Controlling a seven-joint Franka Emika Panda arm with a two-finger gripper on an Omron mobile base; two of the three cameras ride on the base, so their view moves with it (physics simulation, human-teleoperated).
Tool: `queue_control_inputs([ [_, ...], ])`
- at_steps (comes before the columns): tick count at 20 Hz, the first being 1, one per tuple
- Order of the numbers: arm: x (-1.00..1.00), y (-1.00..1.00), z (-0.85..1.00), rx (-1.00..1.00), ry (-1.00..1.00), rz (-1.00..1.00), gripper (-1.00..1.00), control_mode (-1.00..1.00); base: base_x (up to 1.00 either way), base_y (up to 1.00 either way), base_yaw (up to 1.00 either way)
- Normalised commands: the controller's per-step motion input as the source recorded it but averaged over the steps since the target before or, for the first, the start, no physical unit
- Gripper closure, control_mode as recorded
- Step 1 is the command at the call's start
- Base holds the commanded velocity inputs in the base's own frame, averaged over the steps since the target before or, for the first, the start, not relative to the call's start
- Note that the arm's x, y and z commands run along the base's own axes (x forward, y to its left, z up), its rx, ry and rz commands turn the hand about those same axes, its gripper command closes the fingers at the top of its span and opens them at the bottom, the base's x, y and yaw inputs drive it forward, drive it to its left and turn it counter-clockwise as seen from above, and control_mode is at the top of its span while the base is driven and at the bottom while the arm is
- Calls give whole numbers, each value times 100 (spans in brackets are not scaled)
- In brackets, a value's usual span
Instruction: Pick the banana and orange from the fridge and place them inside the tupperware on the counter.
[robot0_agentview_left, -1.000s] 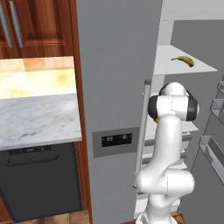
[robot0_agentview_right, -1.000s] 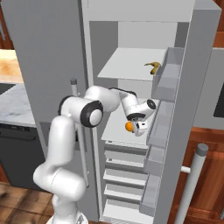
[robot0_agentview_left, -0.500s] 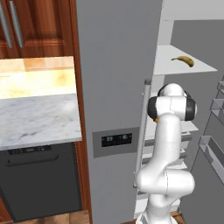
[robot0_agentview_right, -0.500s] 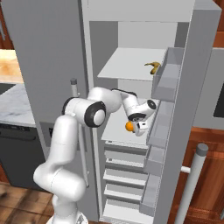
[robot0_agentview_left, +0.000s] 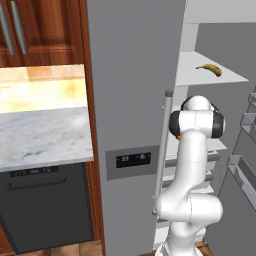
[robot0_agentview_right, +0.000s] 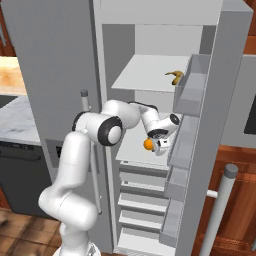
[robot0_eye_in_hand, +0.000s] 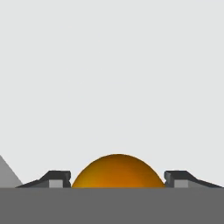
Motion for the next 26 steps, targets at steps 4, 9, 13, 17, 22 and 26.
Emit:
queue_control_inputs([
  [4,-32,0,-7,0,0,0,100,-100,0,0,0],
  [9,-59,0,2,0,-16,0,100,-100,0,0,0],
  [13,-63,0,34,-1,-36,0,100,-100,0,0,0],
  [17,-64,5,51,-6,-41,0,100,-100,0,0,0],
  [22,-51,18,59,-14,-28,0,100,-100,0,0,0],
  [26,-36,25,63,-14,-4,0,100,-100,0,0,0],
])
